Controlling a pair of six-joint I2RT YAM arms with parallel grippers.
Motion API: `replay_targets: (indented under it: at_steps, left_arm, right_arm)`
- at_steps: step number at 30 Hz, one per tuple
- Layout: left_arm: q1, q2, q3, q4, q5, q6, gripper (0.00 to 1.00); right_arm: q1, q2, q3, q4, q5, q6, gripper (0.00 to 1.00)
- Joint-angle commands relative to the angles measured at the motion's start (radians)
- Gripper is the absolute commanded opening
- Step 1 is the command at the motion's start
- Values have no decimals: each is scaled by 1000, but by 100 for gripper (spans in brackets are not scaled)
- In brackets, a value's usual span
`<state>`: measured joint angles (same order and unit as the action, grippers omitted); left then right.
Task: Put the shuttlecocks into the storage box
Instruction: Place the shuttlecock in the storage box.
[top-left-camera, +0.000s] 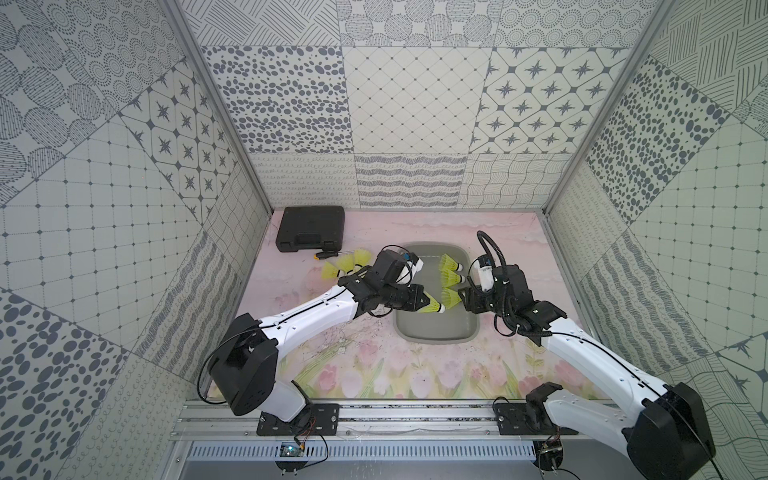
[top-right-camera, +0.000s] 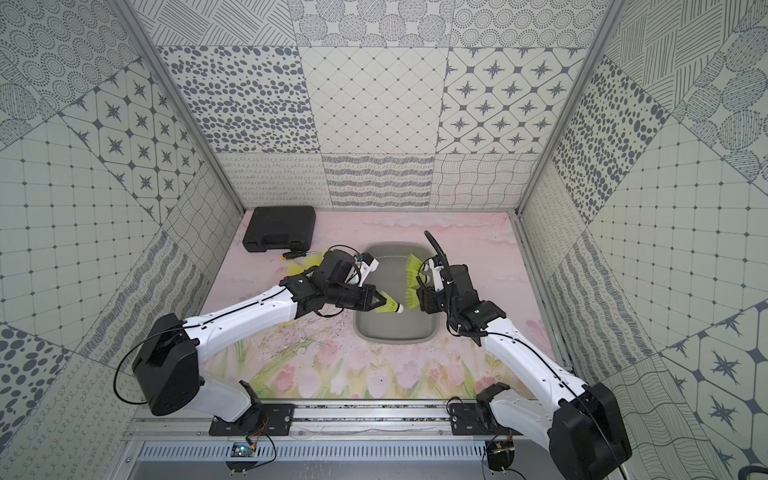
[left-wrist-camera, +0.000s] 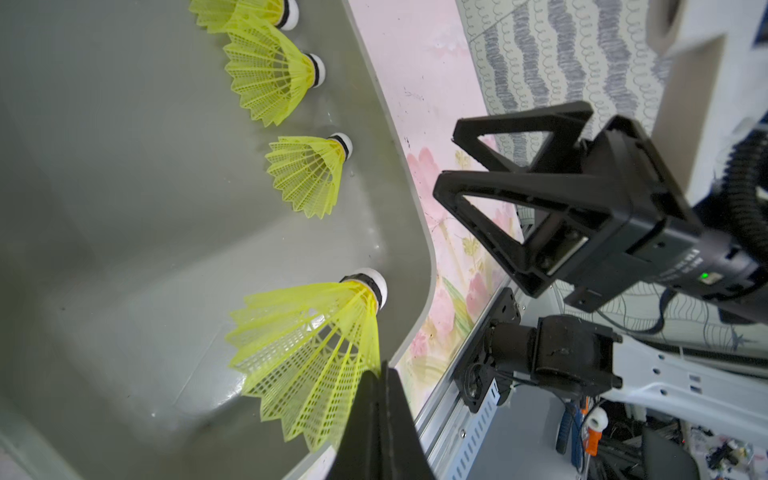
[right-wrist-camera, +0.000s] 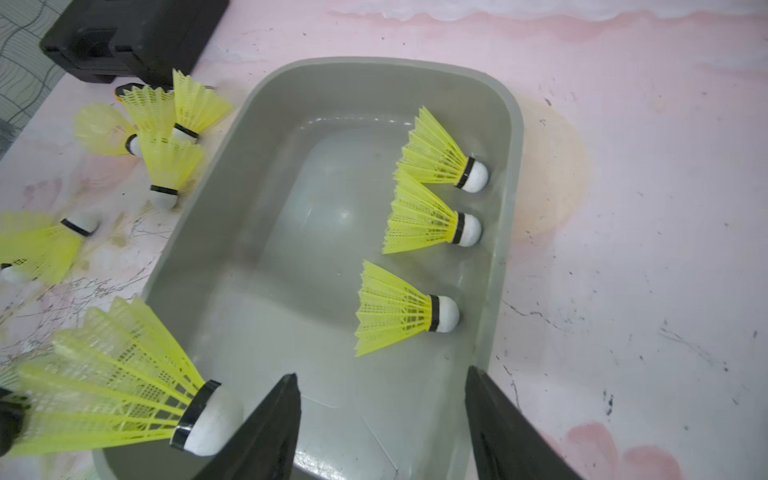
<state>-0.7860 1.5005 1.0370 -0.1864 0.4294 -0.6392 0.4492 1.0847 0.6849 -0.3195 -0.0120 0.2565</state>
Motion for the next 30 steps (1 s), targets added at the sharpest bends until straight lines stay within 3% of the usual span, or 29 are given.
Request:
replay_targets:
  at_steps: [1, 15, 30]
  left_arm:
    - [-34, 24, -58, 304, -131, -328, 0]
    - [-88, 169, -99, 496, -149, -518, 0]
    - [-126, 216, -124, 533, -148, -623, 0]
  right_arm:
    - [-16, -19, -30, -2, 17, 54, 66]
    - [-50, 48, -68, 24, 31, 107, 62]
    - [-56, 95, -80, 53, -3, 110, 59]
